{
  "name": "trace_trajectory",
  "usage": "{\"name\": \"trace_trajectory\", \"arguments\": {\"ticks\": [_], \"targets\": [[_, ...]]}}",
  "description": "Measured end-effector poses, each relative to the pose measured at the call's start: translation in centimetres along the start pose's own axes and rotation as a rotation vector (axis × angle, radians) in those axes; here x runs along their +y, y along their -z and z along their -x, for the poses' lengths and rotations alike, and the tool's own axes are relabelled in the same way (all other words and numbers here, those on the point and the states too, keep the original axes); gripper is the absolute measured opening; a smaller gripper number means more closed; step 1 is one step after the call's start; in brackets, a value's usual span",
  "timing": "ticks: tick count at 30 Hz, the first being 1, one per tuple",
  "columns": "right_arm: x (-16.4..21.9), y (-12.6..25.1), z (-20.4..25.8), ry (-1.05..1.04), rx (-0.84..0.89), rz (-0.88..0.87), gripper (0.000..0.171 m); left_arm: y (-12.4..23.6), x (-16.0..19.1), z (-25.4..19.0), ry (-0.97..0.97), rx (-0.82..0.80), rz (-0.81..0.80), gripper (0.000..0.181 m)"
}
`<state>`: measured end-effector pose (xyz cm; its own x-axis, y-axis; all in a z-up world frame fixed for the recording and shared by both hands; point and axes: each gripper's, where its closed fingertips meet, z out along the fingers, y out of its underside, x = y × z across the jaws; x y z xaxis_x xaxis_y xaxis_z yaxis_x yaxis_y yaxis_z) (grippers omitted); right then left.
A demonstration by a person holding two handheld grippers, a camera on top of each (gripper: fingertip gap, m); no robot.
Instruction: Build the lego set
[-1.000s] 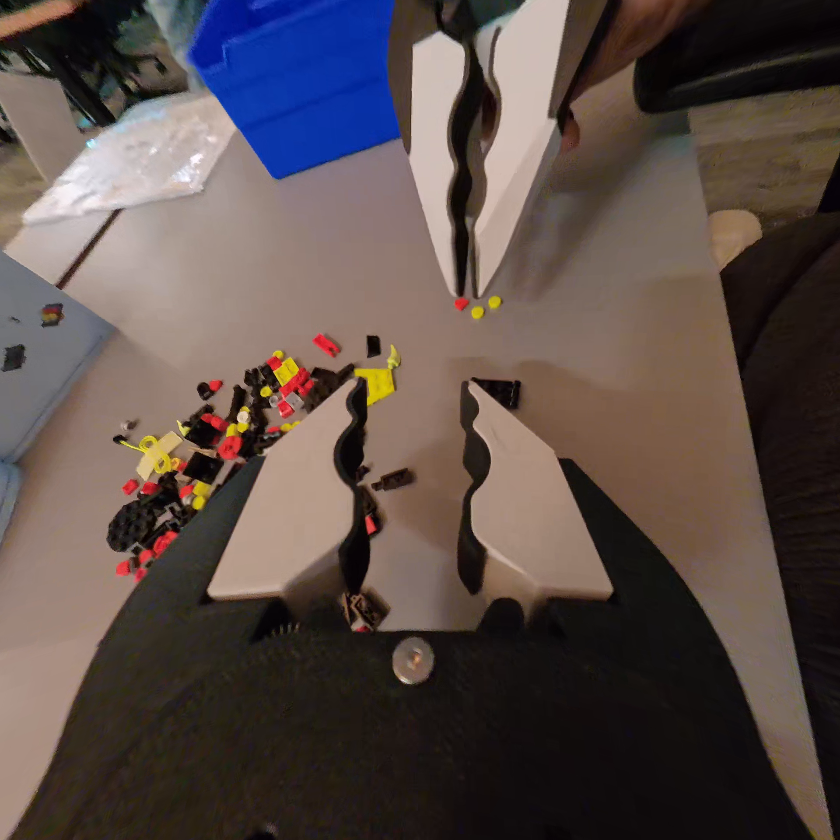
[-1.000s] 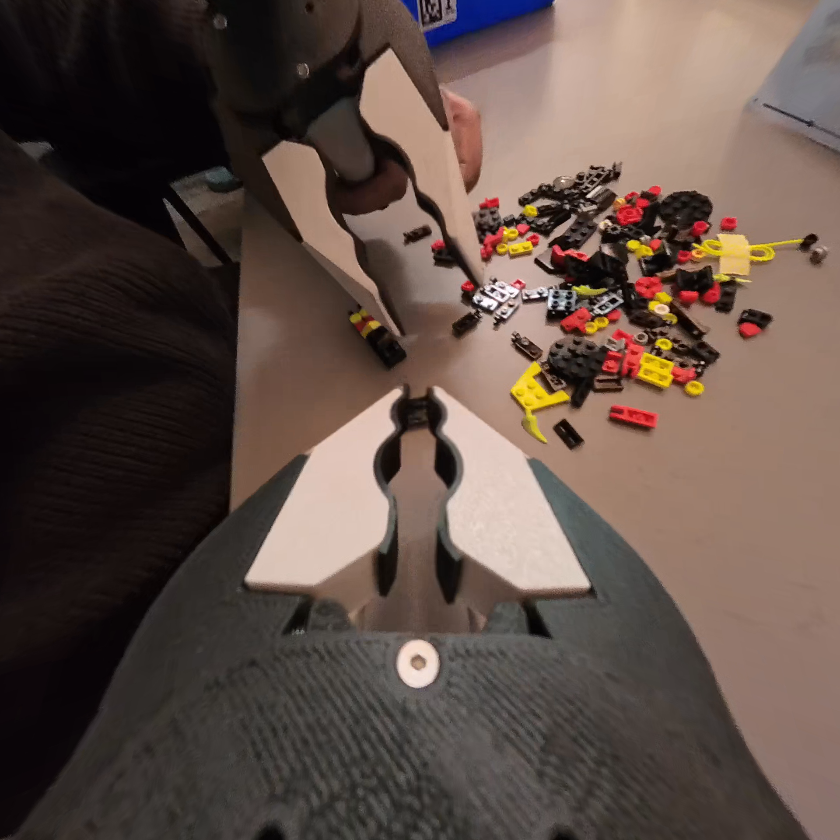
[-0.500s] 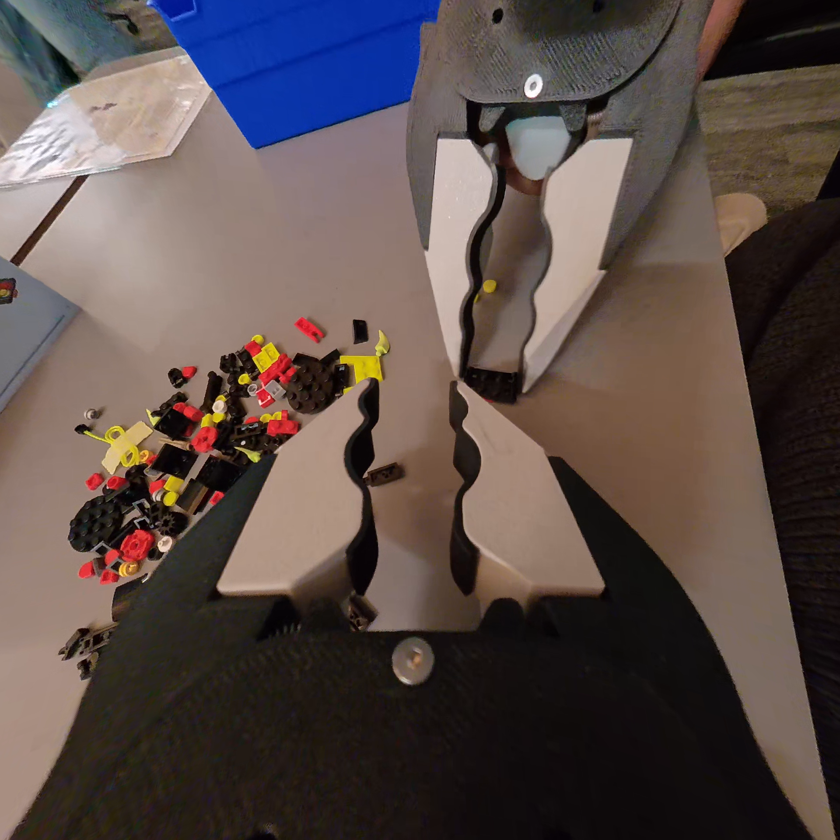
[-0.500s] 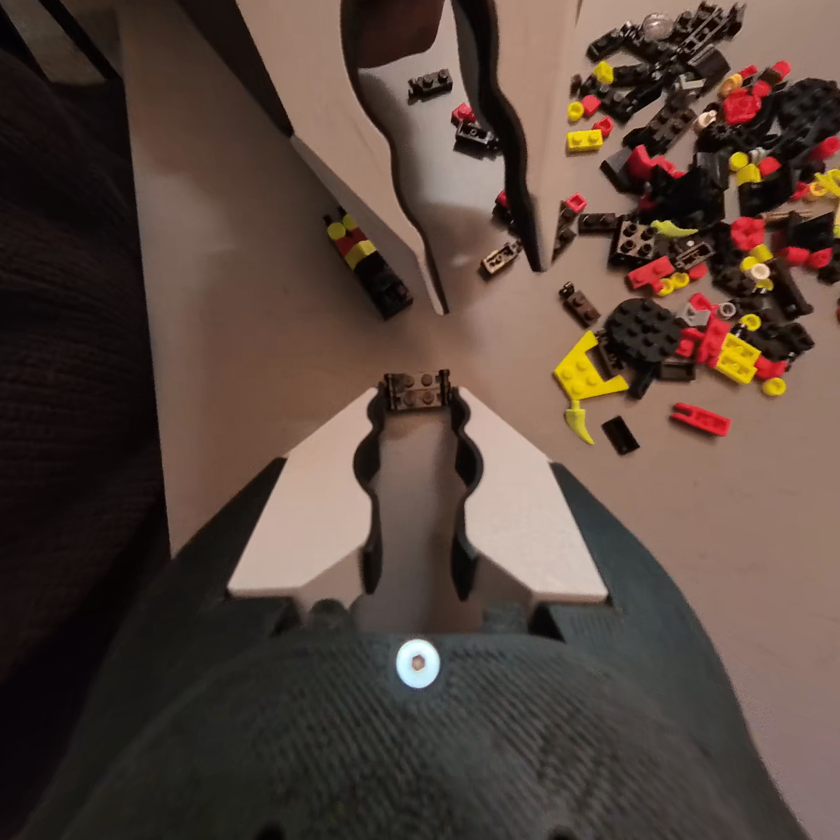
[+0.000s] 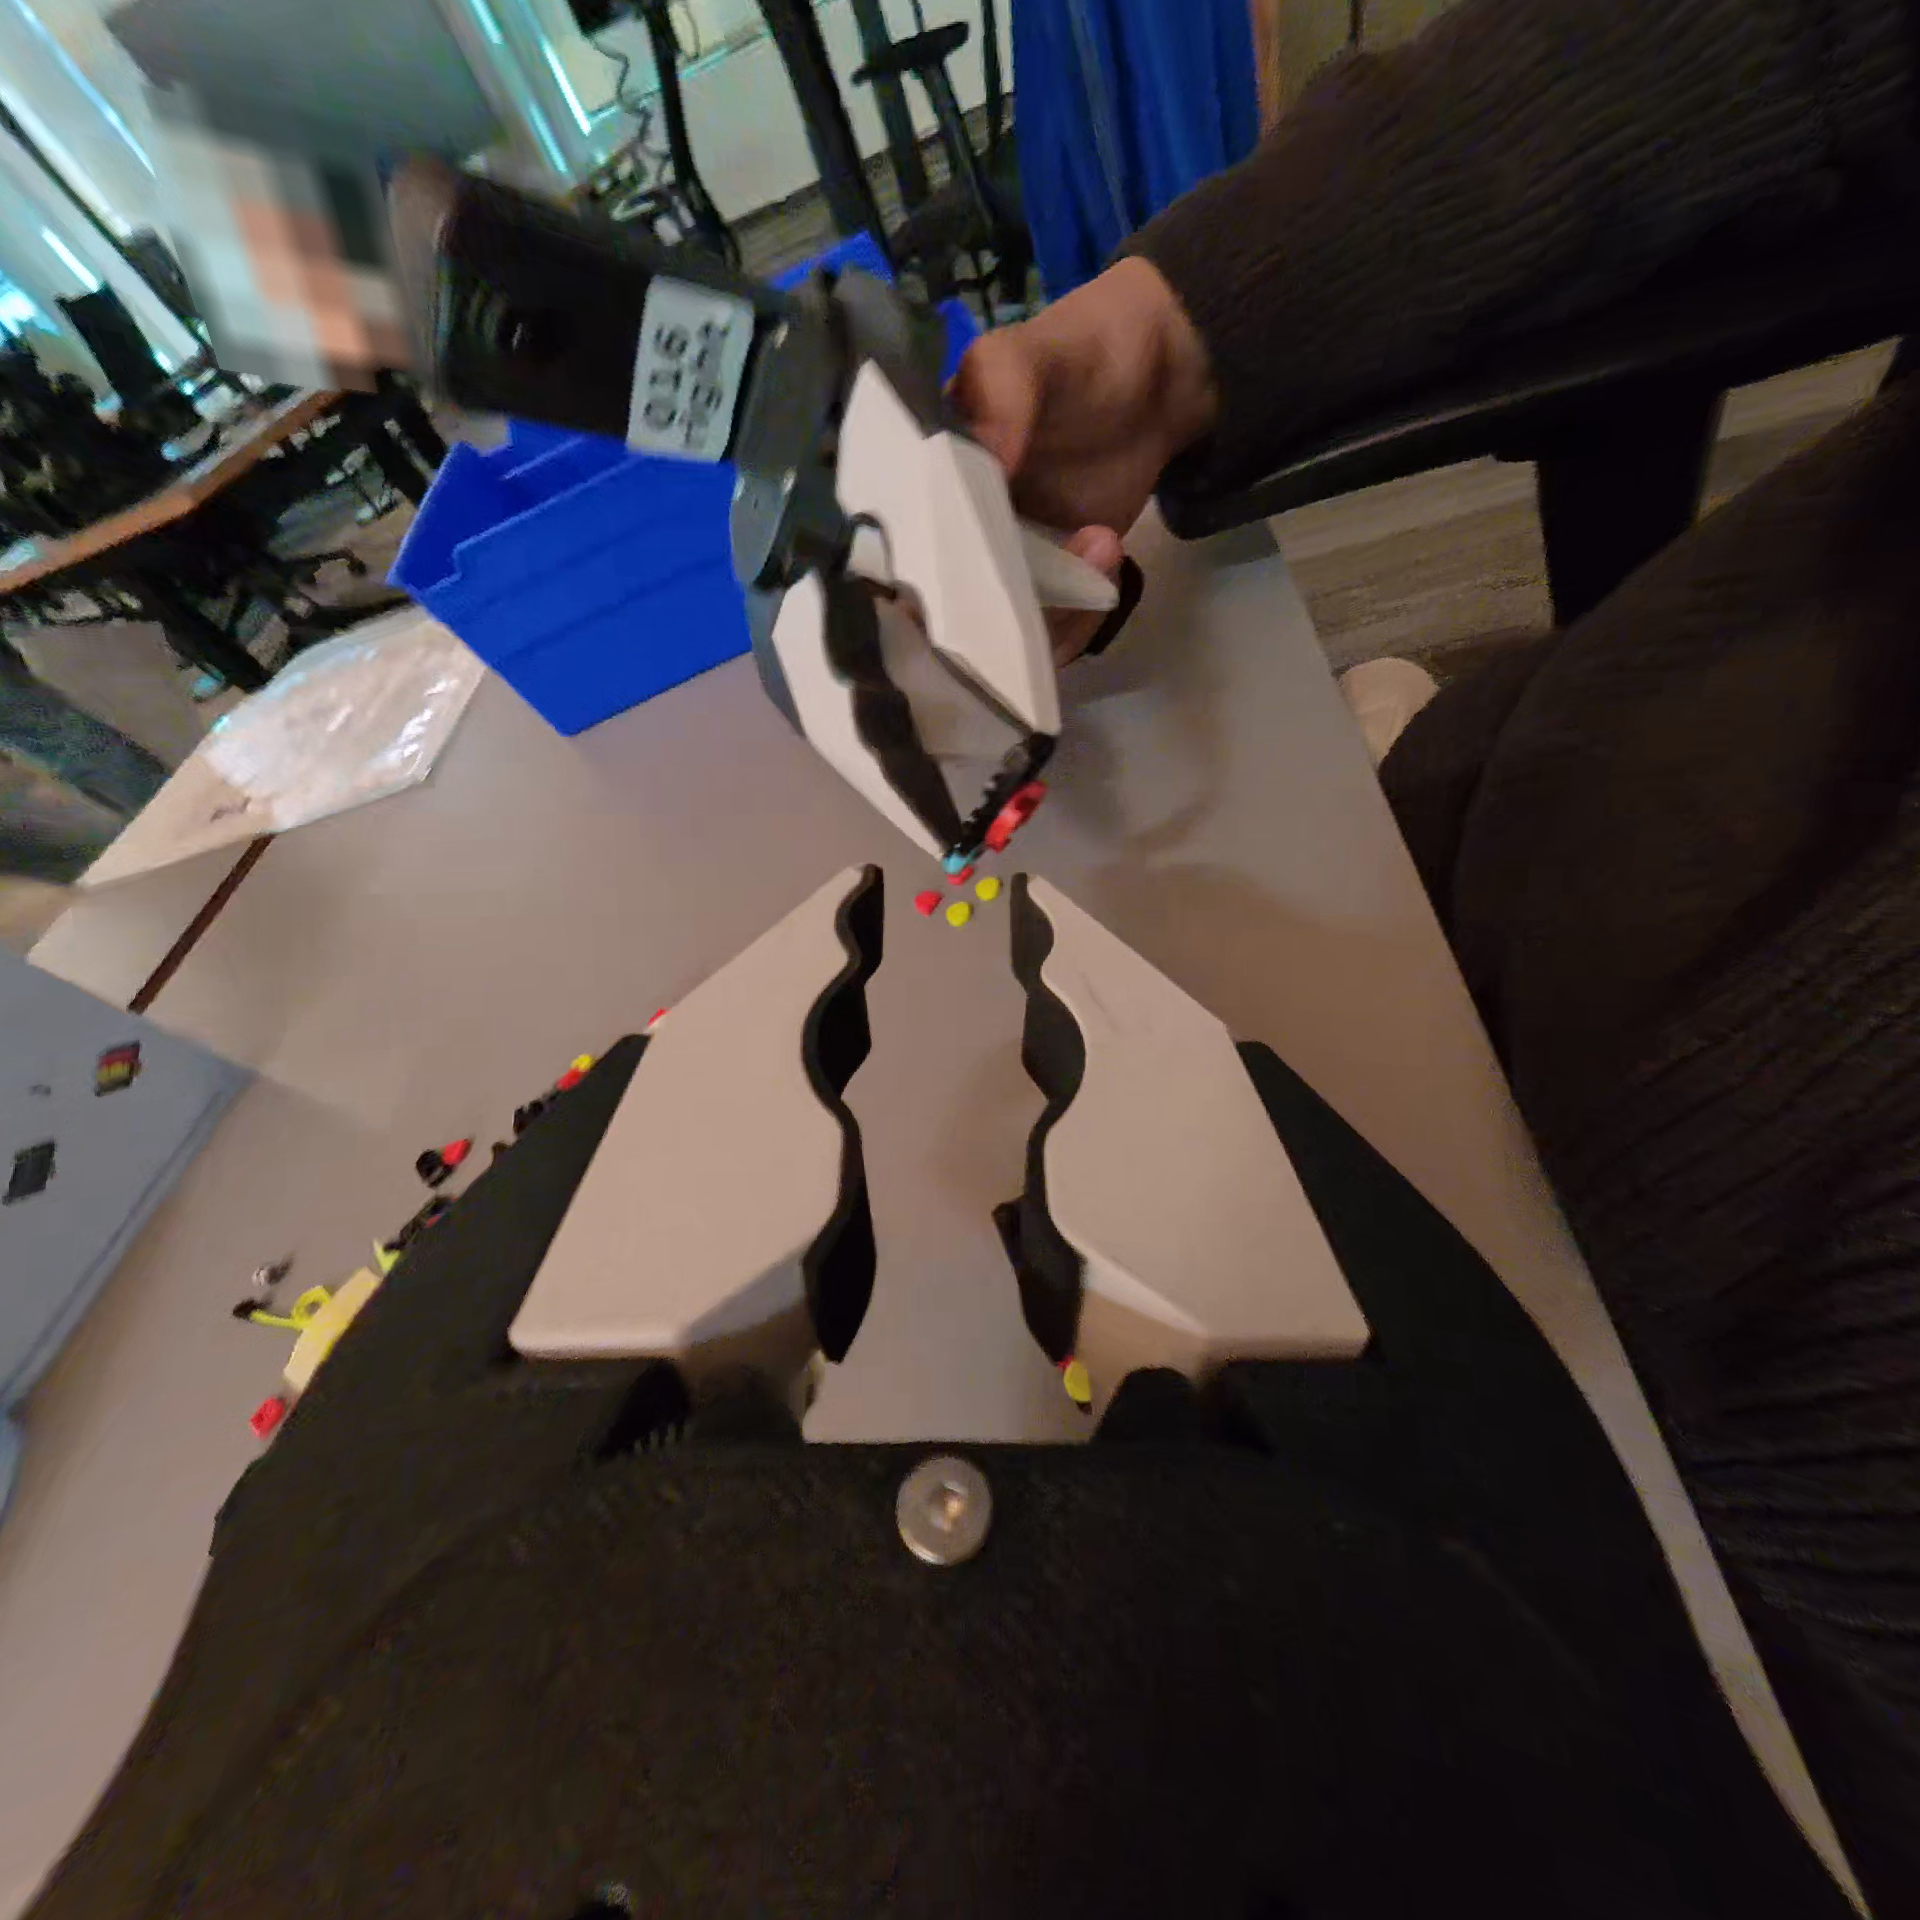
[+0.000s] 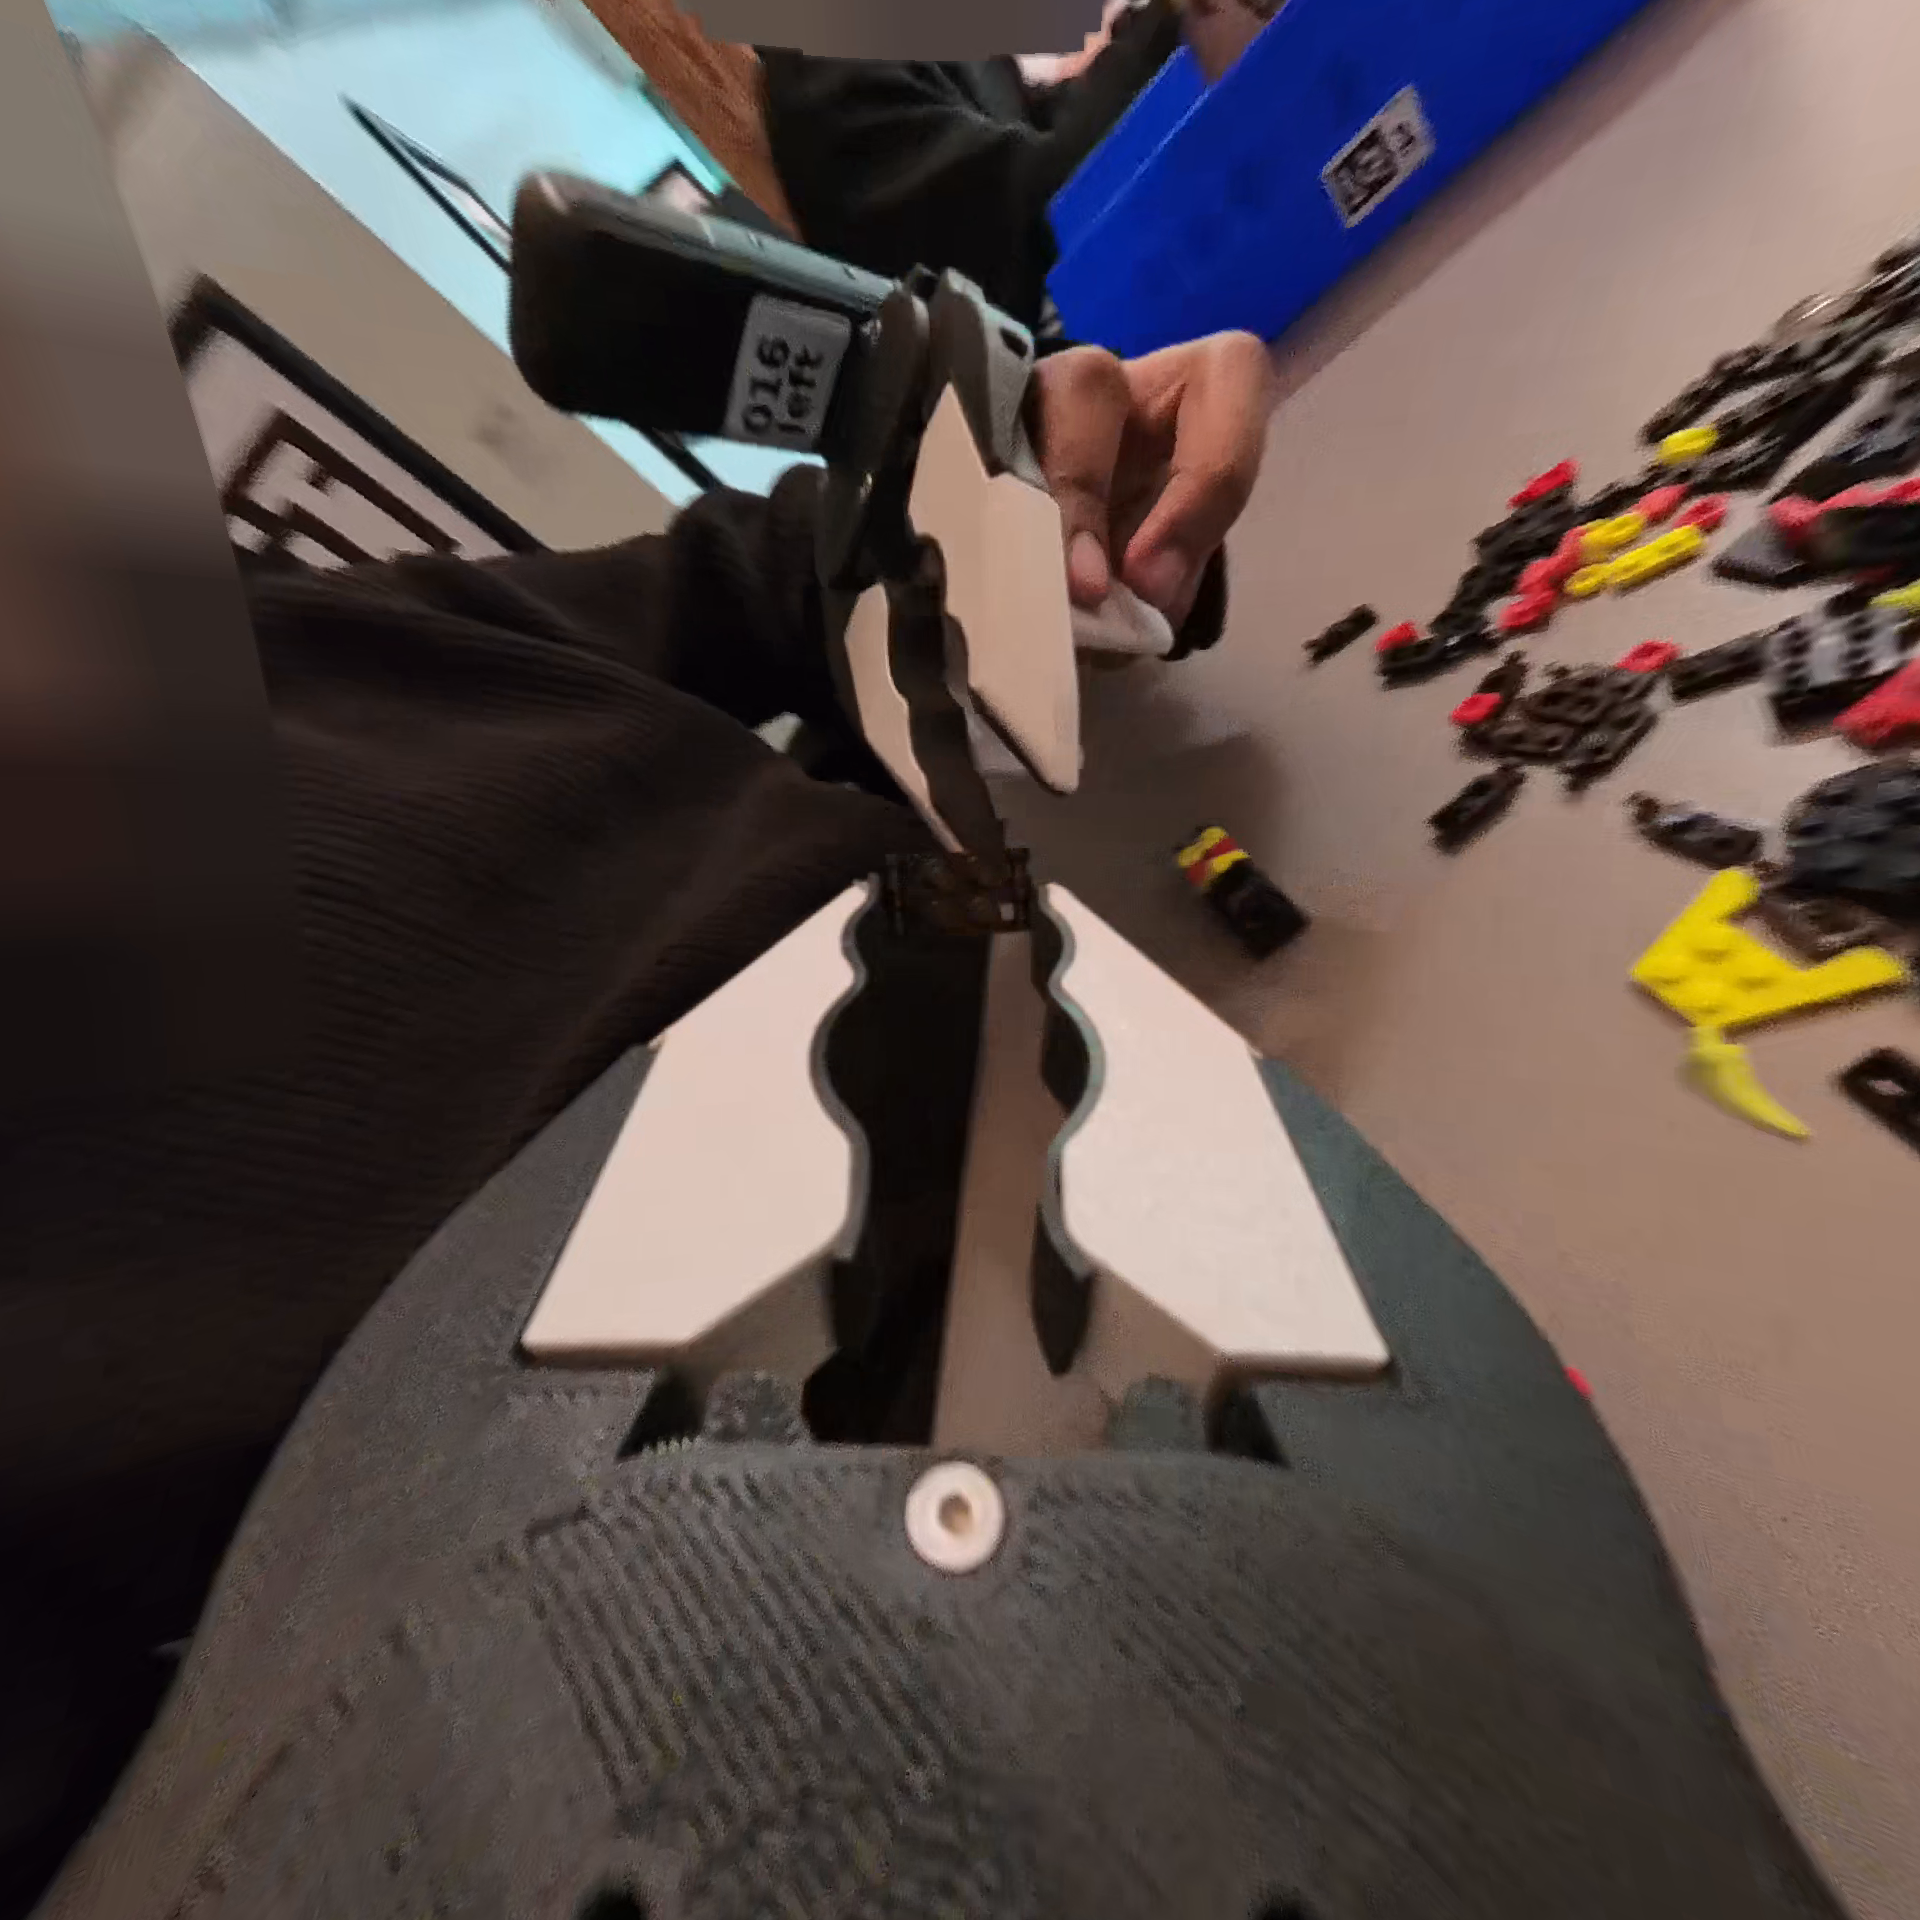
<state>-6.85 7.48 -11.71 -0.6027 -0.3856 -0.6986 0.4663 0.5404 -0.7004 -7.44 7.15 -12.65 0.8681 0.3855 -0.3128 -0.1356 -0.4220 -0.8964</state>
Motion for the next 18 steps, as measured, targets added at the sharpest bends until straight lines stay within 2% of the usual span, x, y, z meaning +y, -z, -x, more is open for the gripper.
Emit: {"name": "trace_trajectory", "arguments": {"ticks": [5,10,18], "targets": [[-0.1,0.0,1.1,-0.117,-0.136,-0.021,0.027,-0.5,-0.7,-1.3,-0.070,0.001,-0.012,0.026],[1.0,-0.8,1.6,-0.165,-0.181,0.037,0.027,-0.5,-1.1,-1.9,-0.068,0.022,-0.030,0.026],[0.9,-1.0,1.6,-0.192,-0.200,0.025,0.027,-0.6,-1.2,-2.9,-0.077,0.064,-0.049,0.007]]}}
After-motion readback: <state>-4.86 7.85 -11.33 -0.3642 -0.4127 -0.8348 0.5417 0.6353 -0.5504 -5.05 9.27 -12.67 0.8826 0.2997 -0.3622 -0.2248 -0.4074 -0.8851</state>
